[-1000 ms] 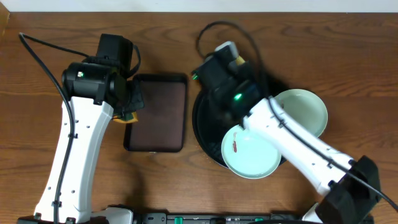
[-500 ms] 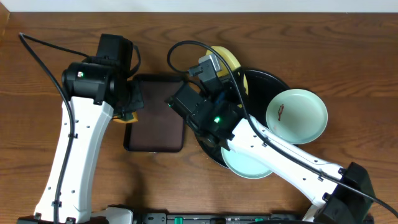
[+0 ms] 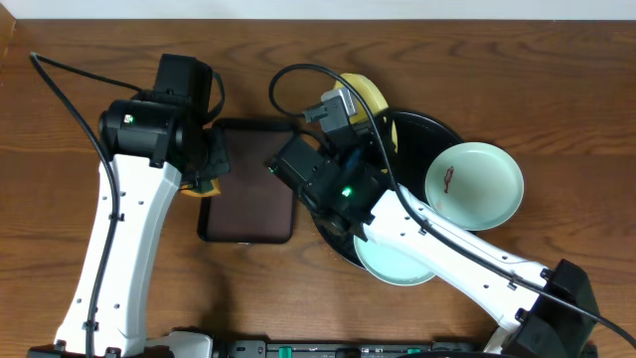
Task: Clean dirty plates on tray and stack at the side
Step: 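Lift the yellow plate with the right gripper and carry it right, then set the yellow plate down at the right side of the table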
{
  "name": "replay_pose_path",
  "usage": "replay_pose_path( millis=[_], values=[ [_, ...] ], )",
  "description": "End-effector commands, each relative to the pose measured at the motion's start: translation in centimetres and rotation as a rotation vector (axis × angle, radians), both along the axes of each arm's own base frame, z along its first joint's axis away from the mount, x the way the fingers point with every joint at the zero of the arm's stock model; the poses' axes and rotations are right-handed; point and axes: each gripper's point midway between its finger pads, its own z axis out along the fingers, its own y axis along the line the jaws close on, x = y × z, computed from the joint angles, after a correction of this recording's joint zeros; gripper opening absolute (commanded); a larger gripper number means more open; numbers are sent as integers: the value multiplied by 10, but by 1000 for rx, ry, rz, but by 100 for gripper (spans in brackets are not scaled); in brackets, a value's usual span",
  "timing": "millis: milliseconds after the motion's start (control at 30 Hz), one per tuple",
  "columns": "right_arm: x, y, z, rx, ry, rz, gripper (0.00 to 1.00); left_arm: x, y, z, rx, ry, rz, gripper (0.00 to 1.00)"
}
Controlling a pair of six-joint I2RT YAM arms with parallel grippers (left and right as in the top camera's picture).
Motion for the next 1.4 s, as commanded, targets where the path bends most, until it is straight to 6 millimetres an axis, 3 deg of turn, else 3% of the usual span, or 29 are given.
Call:
replay_pose_path(
  millis=[0,133,267,367,467,533,567,633,733,867,933,1033,1167,1367],
  values=[
    [1,-2,2,93,-42,-23,1,-1,3,-1,10,3,17,12],
    [6,-2,-14,145,47,2,1,-1,3,-2,10,3,17,11],
    [22,1,-60,374,293,61,1,-1,3,-2,4,3,23,11],
    [36,-14,-81,551,421,58,1,-1,3,-2,4,3,23,12],
    [54,-44,-93,749,507,29,1,-1,3,-2,4,2,23,11],
    [67,-75,-96,858,526,-6,1,-1,3,-2,4,2,23,11],
    [77,-107,-96,956,520,-52,1,-1,3,-2,4,2,23,12],
    [86,-149,-95,1068,495,-104,1,-1,3,-2,3,2,26,11],
    [89,-225,-94,1192,416,-220,1,0,2,-2,2,1,26,11],
    [69,-333,-94,1251,268,-434,1,0,2,-1,-1,-1,25,11],
    [53,-378,-95,1268,203,-529,1,0,2,-1,-1,-1,25,11],
    [23,-430,-99,1300,124,-660,1,0,2,-1,-1,-1,25,11],
    [-17,-476,-114,1338,56,-807,1,0,2,-1,-1,-1,25,12],
    [-39,-481,-157,1341,70,-877,1,0,2,-1,-1,-1,25,12]
  ],
)
